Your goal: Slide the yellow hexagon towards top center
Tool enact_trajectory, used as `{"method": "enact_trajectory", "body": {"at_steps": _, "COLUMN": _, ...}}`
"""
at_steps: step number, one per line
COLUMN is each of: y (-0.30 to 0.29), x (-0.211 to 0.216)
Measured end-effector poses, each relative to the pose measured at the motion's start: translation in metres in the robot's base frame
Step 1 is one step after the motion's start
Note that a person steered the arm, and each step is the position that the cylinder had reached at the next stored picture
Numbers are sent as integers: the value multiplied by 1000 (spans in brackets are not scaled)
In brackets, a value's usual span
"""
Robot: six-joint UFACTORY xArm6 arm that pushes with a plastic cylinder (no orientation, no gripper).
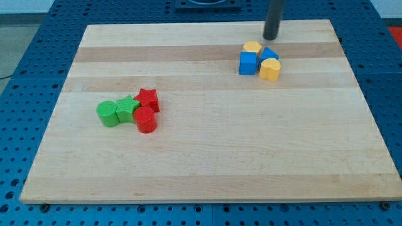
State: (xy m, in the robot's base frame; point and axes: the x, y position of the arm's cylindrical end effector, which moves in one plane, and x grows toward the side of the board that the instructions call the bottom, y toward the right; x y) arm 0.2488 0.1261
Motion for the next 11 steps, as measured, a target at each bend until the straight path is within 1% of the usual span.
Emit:
{"method": "enact_trajectory", "body": {"at_steps": 1, "y": 6, "x": 7}}
{"method": "enact_trajectory", "body": {"at_steps": 2, "y": 31, "x": 36}}
{"method": "enact_trajectory", "body": {"at_steps": 3, "y": 9, "x": 54}}
{"method": "enact_trajectory", "body": {"at_steps": 4, "y": -15, "x": 53}}
{"method": "enact_trajectory", "body": {"at_steps": 5, "y": -32, "x": 61}}
{"method": "enact_trajectory", "body": {"at_steps": 6, "y": -46, "x": 91}}
{"method": "enact_trajectory", "body": {"at_steps": 7, "y": -54, "x": 80}}
{"method": "enact_trajectory", "body": {"at_steps": 8, "y": -65, "x": 49}}
{"method": "enact_trajectory", "body": {"at_steps": 10, "y": -126, "x": 45}}
{"method": "enact_trajectory", "body": {"at_steps": 11, "y": -143, "x": 65}}
